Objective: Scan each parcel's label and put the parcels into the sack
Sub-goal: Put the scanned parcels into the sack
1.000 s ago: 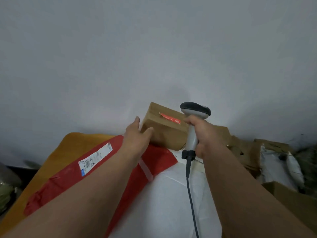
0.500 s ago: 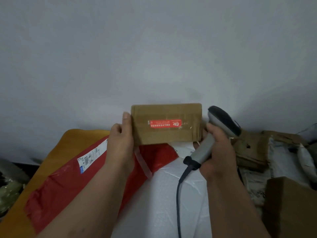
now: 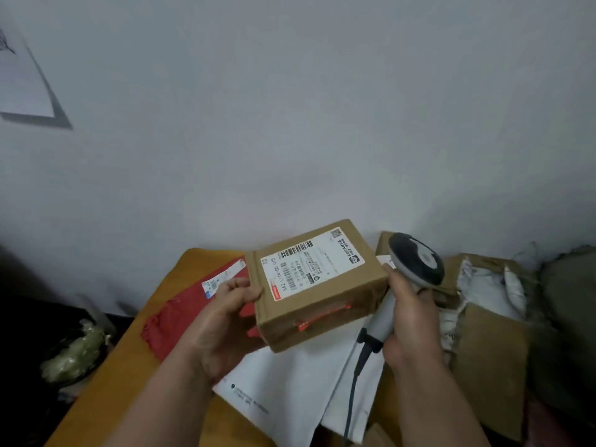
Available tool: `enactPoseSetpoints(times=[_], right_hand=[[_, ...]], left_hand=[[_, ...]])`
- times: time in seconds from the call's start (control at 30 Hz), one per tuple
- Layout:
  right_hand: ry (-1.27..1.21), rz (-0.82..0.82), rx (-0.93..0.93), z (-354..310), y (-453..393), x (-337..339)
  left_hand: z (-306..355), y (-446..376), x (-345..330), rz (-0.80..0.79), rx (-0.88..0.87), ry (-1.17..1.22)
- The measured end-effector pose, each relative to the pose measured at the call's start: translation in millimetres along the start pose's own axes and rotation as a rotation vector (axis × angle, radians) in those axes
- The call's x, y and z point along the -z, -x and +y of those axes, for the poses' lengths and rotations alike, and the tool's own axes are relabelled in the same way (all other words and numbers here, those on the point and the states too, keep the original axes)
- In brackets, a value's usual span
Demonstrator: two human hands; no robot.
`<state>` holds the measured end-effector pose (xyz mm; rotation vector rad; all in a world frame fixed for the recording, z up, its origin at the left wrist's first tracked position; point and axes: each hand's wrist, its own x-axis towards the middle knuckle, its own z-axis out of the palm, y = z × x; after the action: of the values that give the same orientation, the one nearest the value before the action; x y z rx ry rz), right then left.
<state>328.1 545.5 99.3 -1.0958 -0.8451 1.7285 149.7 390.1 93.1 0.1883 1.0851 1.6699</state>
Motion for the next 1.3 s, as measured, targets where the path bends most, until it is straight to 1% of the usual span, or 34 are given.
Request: enactPoseSetpoints(times=[0.1,0.17,0.3,0.43,0.5,0.6,0.8,0.9,1.1,1.3], right_hand=[[-0.018,-0.023,-0.007,-5.7,27.1,6.8],[-0.025,-0.033,-0.007,-10.9,47.1,9.8],[-0.043,-0.04,0.05,-25.2,90.7,18.6],[-0.074,-0.05,0.107,-25.2,140.2,29.6],[-0.093,-0.074,0.116,-20.5,166.1,31.1],[-0.097,-0.111,0.104,-11.4,203.9,31.7],[-0.005,-0.097,0.093,5.0,264.9,48.3],[0.072,-0.194,0.066,6.7,289.6,53.9],[0.195,-0.405,0.088,0.6,325.0,59.5],[0.297,-0.456,0.074,-6.5,342.5,87.4]], left_hand=[[-8.6,39.9,11.1,-0.119,0.03,-0.159],[-17.2,64.0,12.2,-0.172,0.048,-0.222],[-26.2,101.5,11.8,-0.182,-0.013,-0.193],[-26.0,141.5,9.5,-0.191,-0.083,-0.167],[-32.0,163.4,12.4,-0.153,-0.099,-0.133],[-43.5,193.2,24.0,-0.045,-0.121,-0.067],[-49.4,229.9,36.4,0.1,-0.269,0.049],[-51.0,242.5,33.5,0.119,-0.321,0.088],[-59.7,260.7,21.3,0.161,-0.386,0.151],[-85.4,271.0,-0.7,0.195,-0.411,0.179]])
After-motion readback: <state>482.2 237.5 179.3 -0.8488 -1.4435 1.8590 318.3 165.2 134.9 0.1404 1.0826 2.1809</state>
